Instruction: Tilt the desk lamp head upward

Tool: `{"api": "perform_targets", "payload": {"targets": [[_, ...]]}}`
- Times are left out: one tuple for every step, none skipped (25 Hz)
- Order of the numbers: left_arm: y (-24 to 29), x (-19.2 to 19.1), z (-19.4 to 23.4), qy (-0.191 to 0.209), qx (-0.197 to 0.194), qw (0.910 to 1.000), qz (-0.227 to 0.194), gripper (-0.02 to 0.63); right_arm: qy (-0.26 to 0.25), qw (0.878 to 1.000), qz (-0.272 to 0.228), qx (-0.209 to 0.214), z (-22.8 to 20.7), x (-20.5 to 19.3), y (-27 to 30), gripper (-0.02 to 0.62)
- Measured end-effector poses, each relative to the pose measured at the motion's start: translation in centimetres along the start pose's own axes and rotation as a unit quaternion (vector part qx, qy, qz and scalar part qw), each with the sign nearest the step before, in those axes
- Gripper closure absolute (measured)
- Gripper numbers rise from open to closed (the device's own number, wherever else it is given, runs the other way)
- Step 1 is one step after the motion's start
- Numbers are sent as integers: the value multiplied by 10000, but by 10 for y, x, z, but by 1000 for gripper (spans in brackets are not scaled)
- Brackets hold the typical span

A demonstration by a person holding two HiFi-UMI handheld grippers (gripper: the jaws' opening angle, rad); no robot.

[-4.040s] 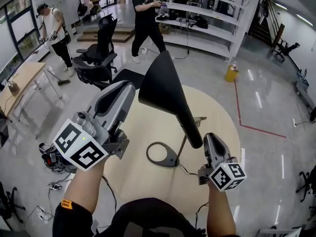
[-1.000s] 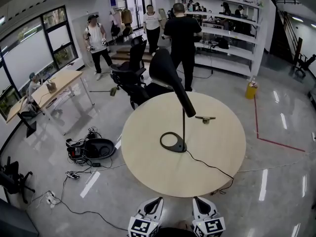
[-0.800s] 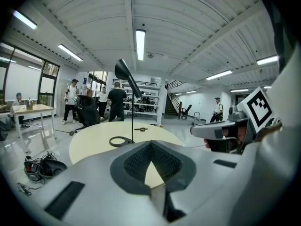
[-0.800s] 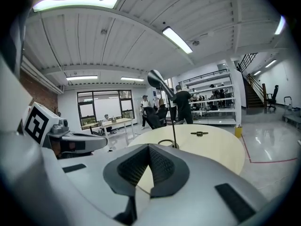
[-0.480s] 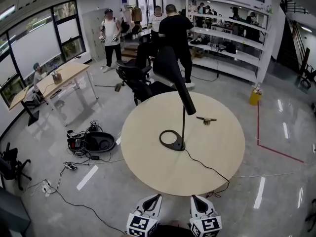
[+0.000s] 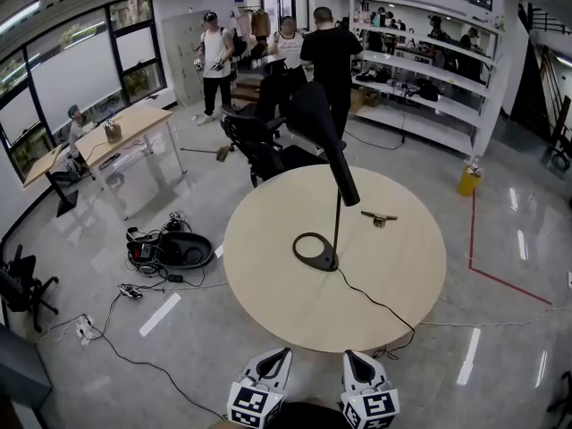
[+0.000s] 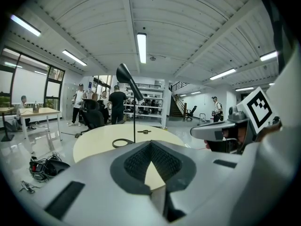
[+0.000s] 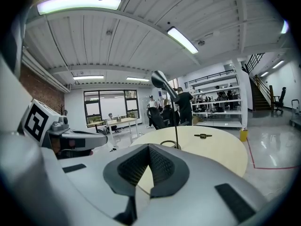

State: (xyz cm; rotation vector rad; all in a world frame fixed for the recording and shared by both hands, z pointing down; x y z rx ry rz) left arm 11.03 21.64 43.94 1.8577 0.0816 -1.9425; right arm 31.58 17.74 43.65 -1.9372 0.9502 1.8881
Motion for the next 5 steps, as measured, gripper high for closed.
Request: {"api": "perform_targets", "payload": {"targets": [[-1, 1, -1, -6, 8, 10000, 10, 560, -6, 10000, -8, 10, 0, 0, -1, 581], [-2, 2, -2, -12, 14, 10000, 13, 560, -13, 10000, -17, 17, 1, -1, -1, 581], [-3, 2, -3, -14, 17, 10000, 10, 560, -23, 10000, -27, 24, 1, -2, -2, 581], [-4, 2, -4, -12, 18, 10000, 3, 560, -34, 10000, -37, 31, 2, -2, -3, 581], [-4, 2, -5, -9, 18, 10000, -6, 560, -46, 10000, -48, 37, 3, -3, -4, 582]]}}
Point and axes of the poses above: the fingertips, and each gripper's own axes: y forward along the fingers, z to its left, x out of its top, the point moved 9 cm from there along -y, backward along the fingers, and after that the axes turned 1 degree about y, right-handed, at the moved point
